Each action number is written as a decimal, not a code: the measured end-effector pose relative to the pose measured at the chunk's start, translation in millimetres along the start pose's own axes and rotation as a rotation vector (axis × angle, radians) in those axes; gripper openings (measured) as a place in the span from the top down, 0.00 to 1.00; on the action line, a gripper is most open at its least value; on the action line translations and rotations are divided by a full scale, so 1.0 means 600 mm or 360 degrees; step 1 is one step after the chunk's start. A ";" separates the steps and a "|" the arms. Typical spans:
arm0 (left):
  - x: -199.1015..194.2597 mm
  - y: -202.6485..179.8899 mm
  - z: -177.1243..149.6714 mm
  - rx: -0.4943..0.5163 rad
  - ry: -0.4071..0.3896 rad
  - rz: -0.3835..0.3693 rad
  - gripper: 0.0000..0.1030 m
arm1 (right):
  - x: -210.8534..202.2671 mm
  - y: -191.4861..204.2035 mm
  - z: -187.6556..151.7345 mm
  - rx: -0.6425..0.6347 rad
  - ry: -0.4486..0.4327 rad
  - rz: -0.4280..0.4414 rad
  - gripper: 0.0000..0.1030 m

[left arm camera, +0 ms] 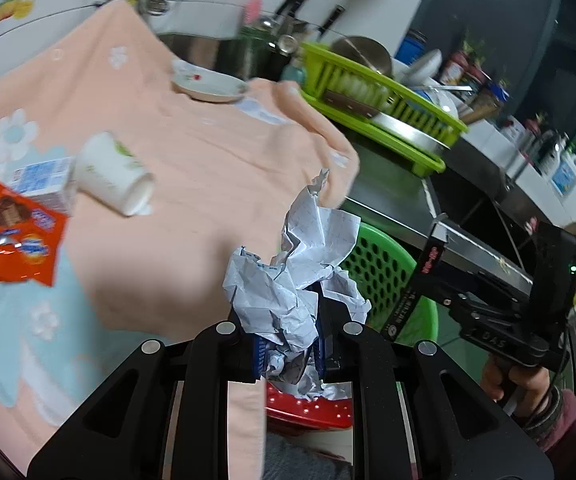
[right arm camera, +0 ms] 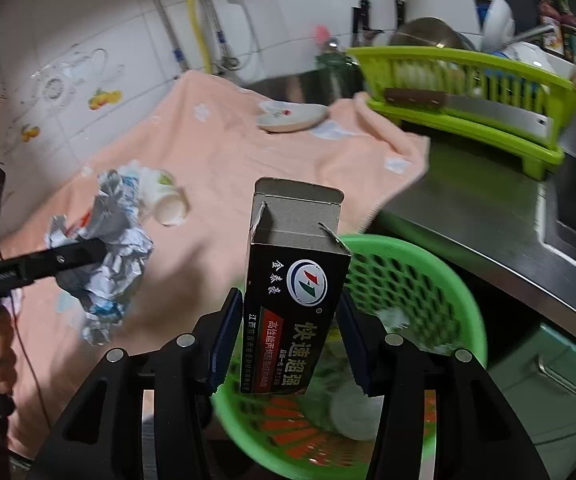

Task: Collect trash
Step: 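Carry the foil and black box over the green basket and release both, then return to the towel and grasp the white paper cup with the right gripper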

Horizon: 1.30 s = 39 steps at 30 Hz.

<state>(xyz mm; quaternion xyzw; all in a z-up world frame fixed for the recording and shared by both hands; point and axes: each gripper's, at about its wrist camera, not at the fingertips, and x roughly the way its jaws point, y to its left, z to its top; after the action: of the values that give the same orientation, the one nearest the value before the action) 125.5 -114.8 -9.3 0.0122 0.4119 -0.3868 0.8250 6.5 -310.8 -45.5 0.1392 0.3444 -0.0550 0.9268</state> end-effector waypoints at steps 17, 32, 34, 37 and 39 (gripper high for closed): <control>0.105 -0.087 -0.008 0.0085 0.0153 -0.0072 0.82 | -0.017 -0.084 -0.032 0.0082 0.0002 -0.0160 0.45; 0.124 -0.096 -0.016 0.0083 0.0180 -0.0076 0.62 | -0.023 -0.082 -0.029 0.0102 -0.0022 -0.0122 0.43; 0.119 -0.092 -0.016 0.0076 0.0178 -0.0068 0.62 | -0.022 -0.079 -0.027 0.0096 -0.0021 -0.0114 0.43; 0.107 -0.079 -0.014 0.0057 0.0158 -0.0042 0.62 | -0.018 -0.073 -0.022 0.0078 -0.0017 -0.0087 0.42; 0.098 -0.068 -0.011 0.0042 0.0148 -0.0024 0.62 | -0.015 -0.064 -0.018 0.0055 -0.0013 -0.0069 0.41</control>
<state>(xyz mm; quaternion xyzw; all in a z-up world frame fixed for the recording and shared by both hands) 115.8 -177.8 -41.9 0.0381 0.4449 -0.3973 0.8018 -14.6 -344.3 -56.2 0.1476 0.3424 -0.0816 0.9243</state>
